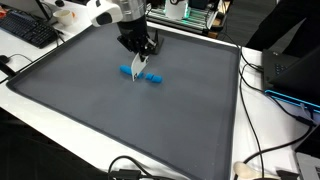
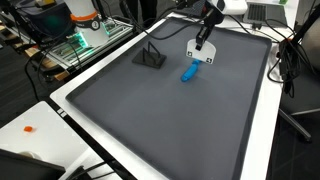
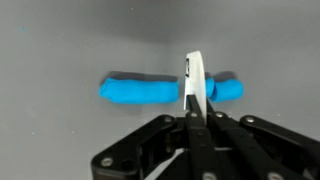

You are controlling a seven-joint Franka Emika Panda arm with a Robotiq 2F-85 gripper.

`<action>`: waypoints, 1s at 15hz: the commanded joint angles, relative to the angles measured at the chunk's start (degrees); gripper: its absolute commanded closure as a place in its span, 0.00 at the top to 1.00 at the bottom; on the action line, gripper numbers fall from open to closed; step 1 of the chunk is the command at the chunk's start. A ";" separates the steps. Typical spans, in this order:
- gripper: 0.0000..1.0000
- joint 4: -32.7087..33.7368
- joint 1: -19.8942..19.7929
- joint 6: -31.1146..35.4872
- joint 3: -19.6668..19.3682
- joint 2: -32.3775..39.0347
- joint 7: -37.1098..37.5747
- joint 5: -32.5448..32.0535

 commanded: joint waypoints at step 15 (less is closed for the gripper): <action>0.01 -0.05 -0.12 1.49 -1.55 2.54 0.60 -3.24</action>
